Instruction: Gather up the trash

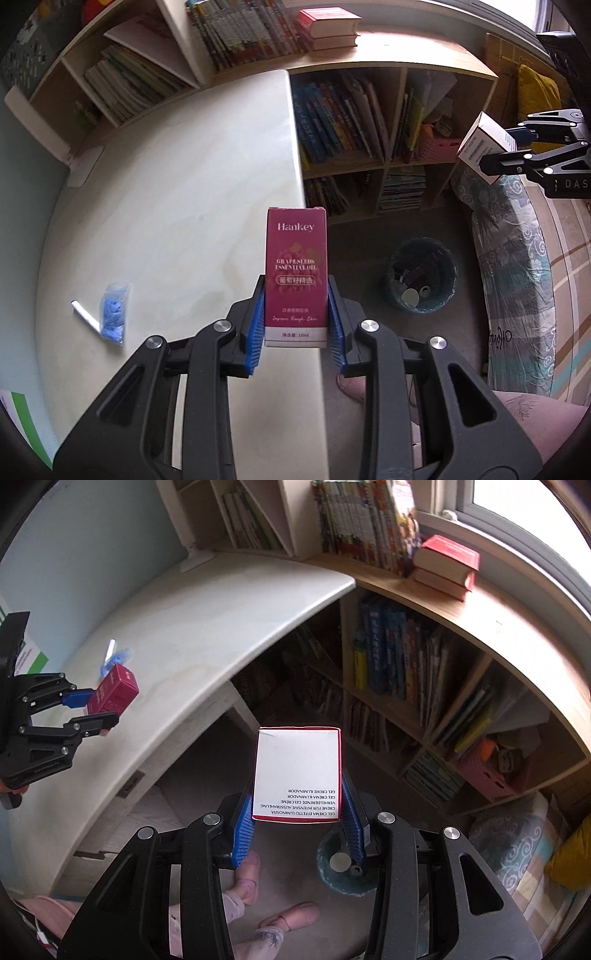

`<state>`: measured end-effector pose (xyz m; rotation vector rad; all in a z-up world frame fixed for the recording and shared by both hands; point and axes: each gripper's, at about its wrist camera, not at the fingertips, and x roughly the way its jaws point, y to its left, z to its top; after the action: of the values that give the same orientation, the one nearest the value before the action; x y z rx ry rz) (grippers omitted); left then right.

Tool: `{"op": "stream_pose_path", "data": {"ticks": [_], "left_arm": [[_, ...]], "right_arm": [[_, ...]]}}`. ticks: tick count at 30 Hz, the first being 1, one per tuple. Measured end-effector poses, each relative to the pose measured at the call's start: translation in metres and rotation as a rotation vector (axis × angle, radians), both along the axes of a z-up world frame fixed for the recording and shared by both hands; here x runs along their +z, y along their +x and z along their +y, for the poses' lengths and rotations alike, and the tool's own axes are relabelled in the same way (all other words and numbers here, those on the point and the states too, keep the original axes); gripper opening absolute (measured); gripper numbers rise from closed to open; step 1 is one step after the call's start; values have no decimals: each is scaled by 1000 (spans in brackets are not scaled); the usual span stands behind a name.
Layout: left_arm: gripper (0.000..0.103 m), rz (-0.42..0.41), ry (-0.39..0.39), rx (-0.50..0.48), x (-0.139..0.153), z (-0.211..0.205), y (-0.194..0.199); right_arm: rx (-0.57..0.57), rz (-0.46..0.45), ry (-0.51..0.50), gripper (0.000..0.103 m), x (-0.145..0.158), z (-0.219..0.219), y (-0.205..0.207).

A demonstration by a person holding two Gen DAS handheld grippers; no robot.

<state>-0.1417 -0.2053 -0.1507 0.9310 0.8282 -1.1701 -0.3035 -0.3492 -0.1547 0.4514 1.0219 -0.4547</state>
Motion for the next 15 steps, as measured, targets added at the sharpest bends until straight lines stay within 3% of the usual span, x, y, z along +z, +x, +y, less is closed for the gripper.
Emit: {"op": "stream_pose_path", "data": {"ticks": [7, 15], "left_arm": [[27, 19, 40, -89, -16, -29, -64], [27, 84, 122, -151, -50, -62, -117]], "right_arm": [[-81, 14, 42, 42, -18, -4, -70], [-142, 21, 107, 42, -50, -10, -121]]}}
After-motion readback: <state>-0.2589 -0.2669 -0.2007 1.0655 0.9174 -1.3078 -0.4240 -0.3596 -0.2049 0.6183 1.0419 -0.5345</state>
